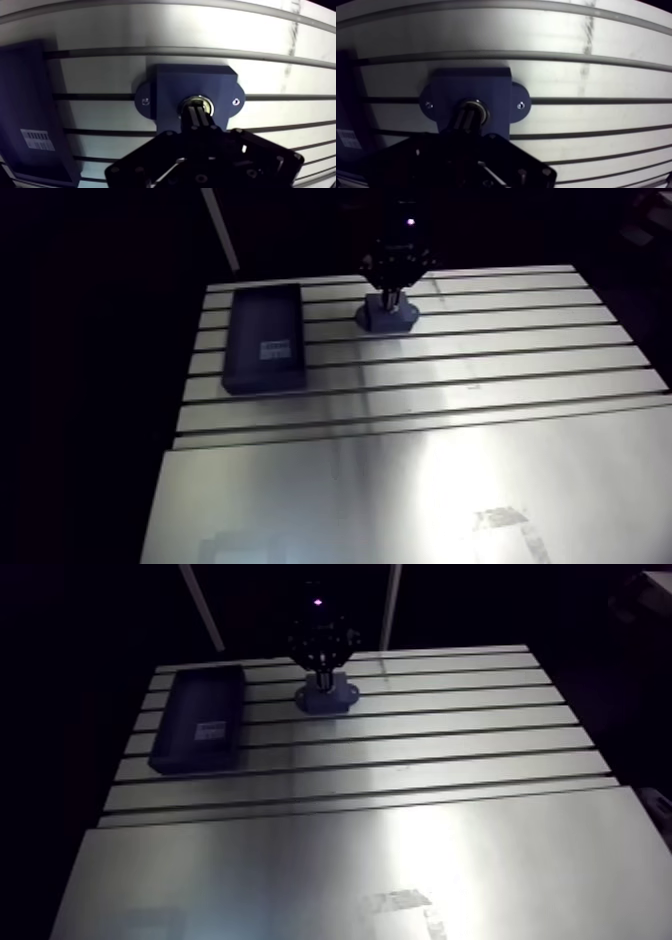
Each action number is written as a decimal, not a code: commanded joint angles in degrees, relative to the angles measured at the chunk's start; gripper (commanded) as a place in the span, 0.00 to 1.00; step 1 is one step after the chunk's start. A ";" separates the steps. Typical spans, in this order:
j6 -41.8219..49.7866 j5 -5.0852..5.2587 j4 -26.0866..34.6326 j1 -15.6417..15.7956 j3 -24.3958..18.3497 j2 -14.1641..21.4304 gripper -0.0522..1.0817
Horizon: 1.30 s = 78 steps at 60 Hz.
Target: Pick up the bearing and press it into the housing until flush.
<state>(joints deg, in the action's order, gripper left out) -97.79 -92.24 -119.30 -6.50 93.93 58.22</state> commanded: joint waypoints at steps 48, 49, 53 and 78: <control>-0.07 0.00 -0.02 -0.09 0.15 -0.07 0.93; -0.07 0.00 -0.02 -0.09 0.15 -0.07 0.93; -0.07 0.00 -0.02 -0.09 0.24 -0.09 0.93; -0.07 0.00 -0.02 -0.09 0.15 -0.09 0.93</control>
<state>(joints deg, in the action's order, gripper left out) -97.87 -92.24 -119.31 -6.60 94.13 58.14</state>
